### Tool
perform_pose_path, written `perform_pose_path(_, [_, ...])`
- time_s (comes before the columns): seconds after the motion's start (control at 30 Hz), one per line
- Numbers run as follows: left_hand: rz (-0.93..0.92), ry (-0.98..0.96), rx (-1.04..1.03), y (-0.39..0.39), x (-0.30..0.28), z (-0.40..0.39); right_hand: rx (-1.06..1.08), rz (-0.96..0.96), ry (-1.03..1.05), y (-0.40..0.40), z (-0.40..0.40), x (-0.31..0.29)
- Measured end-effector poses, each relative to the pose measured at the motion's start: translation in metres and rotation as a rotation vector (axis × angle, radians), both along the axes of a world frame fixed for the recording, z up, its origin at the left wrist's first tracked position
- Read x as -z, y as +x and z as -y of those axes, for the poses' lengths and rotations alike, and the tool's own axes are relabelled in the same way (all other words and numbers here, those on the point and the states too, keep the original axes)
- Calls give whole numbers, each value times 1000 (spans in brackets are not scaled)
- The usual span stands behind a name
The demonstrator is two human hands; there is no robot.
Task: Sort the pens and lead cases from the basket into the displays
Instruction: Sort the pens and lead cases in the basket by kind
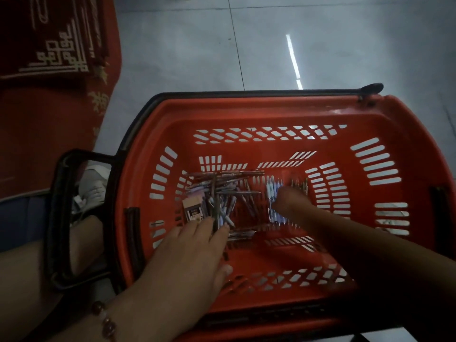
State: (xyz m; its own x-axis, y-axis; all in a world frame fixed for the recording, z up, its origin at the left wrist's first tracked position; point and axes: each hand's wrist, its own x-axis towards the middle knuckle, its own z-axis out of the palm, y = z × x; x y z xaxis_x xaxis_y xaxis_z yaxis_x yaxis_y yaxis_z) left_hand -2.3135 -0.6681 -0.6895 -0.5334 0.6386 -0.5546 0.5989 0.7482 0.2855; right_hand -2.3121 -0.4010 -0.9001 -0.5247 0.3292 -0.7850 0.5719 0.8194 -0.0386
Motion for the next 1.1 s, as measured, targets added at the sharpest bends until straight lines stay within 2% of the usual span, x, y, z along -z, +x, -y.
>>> perform_pose_path(0.13, [16,-9,-6,4,-1,1,-159,-144,24,-19,31,7])
perform_pose_path(0.23, [-8,-4,9,7,-1,0,-248,-151,97,-25,50,15])
perform_pose_path(0.33, [6,-10,9,5,-4,-4,-223,-91,126,-26,58,27])
perform_pose_path(0.5, [54,-43,3,2,-3,-5,-148,-21,-23,-24,75,45])
perform_pose_path(0.73, [97,-90,5,-3,-3,-8,-90,-28,-95,-23,84,53])
perform_pose_path(0.93, [85,-95,29,0,-2,-10,115,-20,-274,-24,86,51])
perform_pose_path(1.1, [92,-85,22,1,-3,-11,435,-63,-400,-24,102,48])
